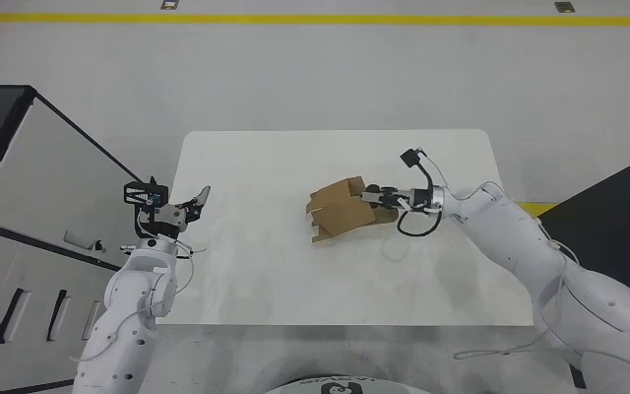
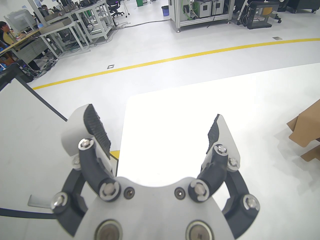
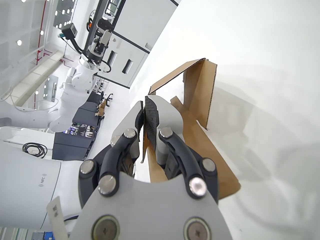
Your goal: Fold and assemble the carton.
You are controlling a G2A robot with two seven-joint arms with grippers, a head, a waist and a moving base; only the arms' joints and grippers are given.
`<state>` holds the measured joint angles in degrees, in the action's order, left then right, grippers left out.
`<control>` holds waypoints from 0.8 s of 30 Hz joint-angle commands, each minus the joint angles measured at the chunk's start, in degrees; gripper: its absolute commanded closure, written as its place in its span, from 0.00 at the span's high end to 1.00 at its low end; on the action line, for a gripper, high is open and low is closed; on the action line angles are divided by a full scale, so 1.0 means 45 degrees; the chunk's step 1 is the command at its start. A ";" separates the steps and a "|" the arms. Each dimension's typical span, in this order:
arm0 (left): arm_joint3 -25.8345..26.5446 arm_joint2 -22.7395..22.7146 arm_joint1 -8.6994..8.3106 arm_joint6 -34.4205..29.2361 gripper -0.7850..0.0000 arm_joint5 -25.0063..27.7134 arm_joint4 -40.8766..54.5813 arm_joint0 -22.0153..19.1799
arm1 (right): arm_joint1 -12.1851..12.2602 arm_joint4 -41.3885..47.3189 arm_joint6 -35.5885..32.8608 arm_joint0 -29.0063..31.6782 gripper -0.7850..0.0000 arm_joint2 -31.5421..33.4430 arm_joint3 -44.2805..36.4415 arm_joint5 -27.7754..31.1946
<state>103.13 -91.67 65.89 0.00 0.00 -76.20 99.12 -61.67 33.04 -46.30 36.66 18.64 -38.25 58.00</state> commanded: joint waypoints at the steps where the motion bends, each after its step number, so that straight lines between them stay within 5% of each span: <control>1: 0.0000 0.0000 0.0000 0.0000 1.00 0.0000 0.0000 0.0000 | 0.0149 0.0241 0.0000 -0.0020 0.00 -0.0052 -0.0216 0.0000; 9: 0.0000 0.0000 0.0000 0.0000 1.00 0.0000 0.0000 0.0000 | 0.0983 0.0612 0.0000 0.0031 0.00 0.0130 -0.1405 0.0000; 24: 0.0000 0.0000 0.0000 0.0000 1.00 0.0000 0.0000 0.0000 | 0.1165 -0.0599 0.0693 0.0167 0.00 0.0808 -0.2183 0.0000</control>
<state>103.13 -91.67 65.89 0.00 0.00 -76.20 99.12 -56.66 31.41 -43.42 37.40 21.51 -47.37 57.97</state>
